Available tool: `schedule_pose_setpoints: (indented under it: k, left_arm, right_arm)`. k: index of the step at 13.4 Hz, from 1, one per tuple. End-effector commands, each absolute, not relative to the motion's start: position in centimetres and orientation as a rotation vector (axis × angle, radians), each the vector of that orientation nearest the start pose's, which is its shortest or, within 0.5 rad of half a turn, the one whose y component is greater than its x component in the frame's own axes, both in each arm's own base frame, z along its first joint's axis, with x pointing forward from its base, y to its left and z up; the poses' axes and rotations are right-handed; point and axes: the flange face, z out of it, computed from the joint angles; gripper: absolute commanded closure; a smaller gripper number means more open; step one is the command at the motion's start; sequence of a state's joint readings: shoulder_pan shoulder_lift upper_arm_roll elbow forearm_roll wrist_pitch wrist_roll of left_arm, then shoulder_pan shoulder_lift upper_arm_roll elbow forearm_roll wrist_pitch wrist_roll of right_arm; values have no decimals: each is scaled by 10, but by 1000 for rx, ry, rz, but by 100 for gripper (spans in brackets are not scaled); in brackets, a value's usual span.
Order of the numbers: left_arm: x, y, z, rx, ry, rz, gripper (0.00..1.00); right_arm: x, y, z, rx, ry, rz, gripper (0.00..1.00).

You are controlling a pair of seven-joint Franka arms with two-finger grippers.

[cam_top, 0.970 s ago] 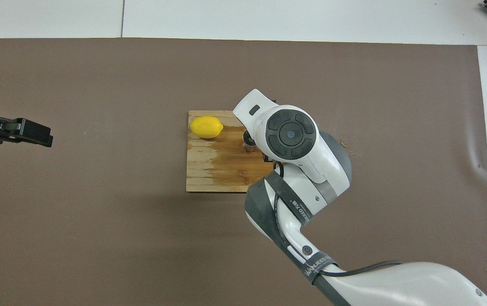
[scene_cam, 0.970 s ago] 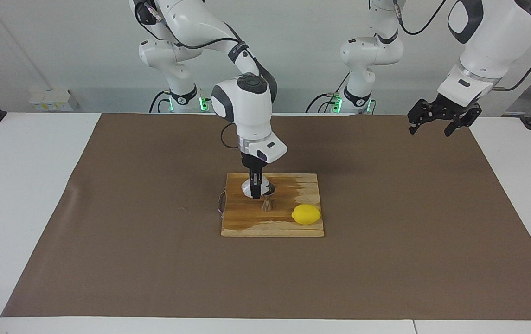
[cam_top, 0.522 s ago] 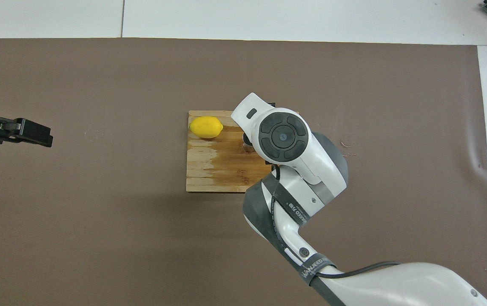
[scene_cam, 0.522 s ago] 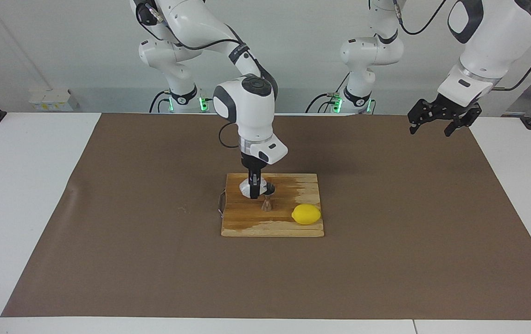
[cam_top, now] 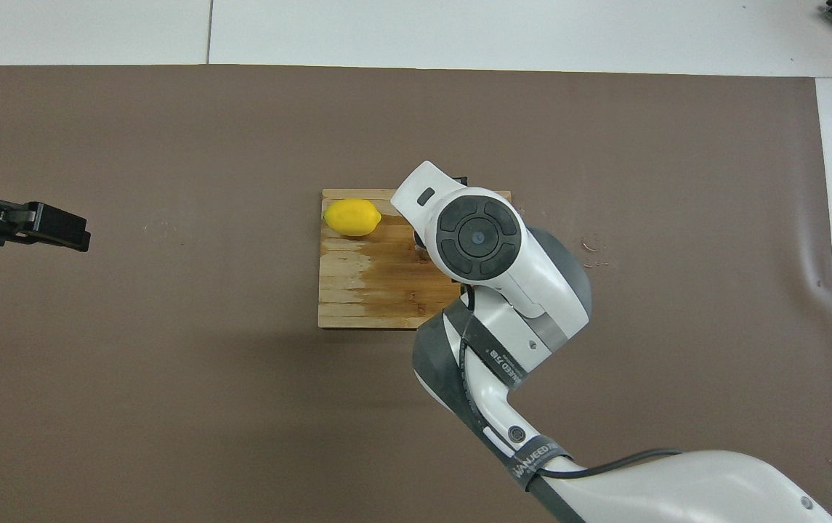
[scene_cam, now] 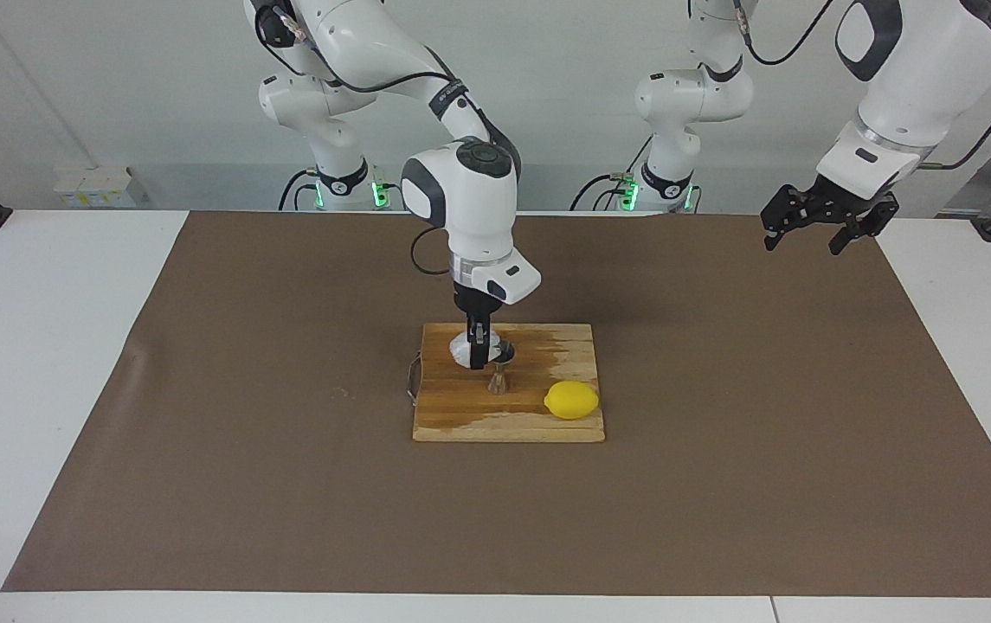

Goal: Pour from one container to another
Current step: 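Tilt the white cup over the metal cup with the right gripper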

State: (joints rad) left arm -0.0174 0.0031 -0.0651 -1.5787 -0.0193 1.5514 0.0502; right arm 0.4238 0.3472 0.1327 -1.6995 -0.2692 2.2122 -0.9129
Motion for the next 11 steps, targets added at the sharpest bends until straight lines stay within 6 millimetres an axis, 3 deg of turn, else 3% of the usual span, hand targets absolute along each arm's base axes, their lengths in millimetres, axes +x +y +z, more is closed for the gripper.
schedule_pose_setpoints:
  k: [1,4,8,11]
  left_arm:
    - [543,-44,618,-3162,207,56,0]
    - [543,-44,618,-3160,206,56,0]
    - [543,-44,618,-3160,206,59,0]
    - [543,-44,618,-3162,207,56,0]
  right_arm:
    - [582,335,417,2035,2065,190,99]
    - [585,331,422,2053,2054,216,99]
    - [582,326,449,2116,2033,287,100]
    - [585,312,463,2213,2038,345,100]
